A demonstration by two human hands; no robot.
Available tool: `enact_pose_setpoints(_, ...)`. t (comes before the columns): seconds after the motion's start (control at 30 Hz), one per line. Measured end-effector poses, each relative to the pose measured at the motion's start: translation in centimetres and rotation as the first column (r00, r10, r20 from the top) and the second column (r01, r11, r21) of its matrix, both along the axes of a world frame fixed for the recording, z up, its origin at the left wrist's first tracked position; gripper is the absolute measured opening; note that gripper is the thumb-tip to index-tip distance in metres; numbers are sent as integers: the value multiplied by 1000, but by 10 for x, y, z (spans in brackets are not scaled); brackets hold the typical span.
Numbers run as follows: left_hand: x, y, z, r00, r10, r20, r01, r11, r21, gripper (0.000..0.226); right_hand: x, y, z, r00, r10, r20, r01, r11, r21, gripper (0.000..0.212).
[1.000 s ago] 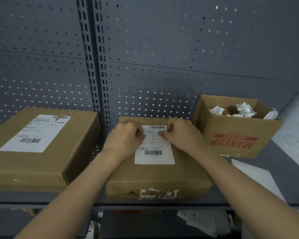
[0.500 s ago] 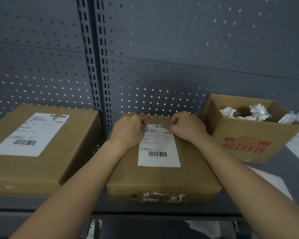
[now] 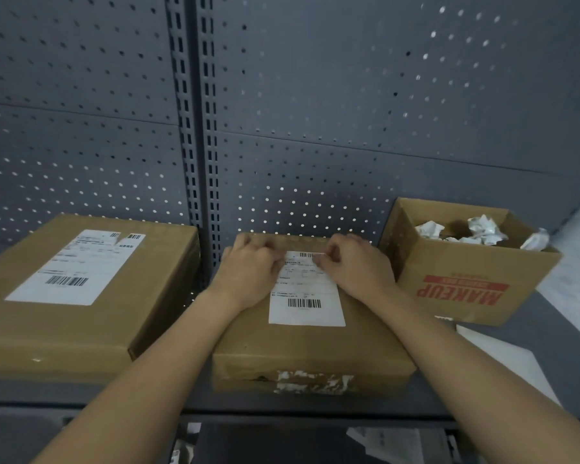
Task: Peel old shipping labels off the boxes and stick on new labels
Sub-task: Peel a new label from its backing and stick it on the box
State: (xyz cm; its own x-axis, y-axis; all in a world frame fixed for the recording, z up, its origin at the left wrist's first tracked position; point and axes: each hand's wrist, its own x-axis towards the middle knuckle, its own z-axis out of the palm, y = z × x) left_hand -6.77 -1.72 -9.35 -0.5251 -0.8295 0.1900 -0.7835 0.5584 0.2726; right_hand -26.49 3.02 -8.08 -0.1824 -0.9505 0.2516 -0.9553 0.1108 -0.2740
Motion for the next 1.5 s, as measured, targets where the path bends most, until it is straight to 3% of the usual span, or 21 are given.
enact_pose_setpoints(0.1, 14, 23, 3, 990, -69, 121, 66, 998, 22, 53, 4, 25, -3, 991, 130, -11, -128, 988, 89, 47)
enact_pose_setpoints(0.3, 39, 41, 8, 964, -209, 166, 153, 942, 299, 111, 5, 59, 12, 972, 229, -51, -195, 909, 367, 90)
enact_pose_setpoints(0.43, 40, 40, 7, 945, -247, 213, 170, 931, 324, 109, 1, 65, 11, 955, 282, -94, -209, 862, 463, 106)
enact_pose_setpoints(0.63, 37, 37, 13, 931, -262, 254, 163, 921, 353, 99, 0, 66, 10, 939, 309, -147, -218, 871, 440, 99)
enact_pose_setpoints(0.87, 19, 21, 16, 970, -167, 177, 147, 982, 120, 94, 6, 43, 14, 911, 343, -229, -246, 898, 366, 83)
enact_pose_setpoints(1.0, 6, 13, 7, 951, -167, 259, 108, 968, 228, 78, 13, 29, 15, 905, 368, -213, -272, 886, 375, 66)
enact_pose_setpoints(1.2, 5, 13, -6, 942, -139, 305, 84, 979, 186, 75, 13, 26, 3, 901, 364, -235, -258, 887, 383, 68)
enact_pose_setpoints(1.5, 6, 14, -2, 981, -103, 167, 86, 990, 108, 83, 10, 21, 5, 906, 354, -234, -272, 908, 320, 68)
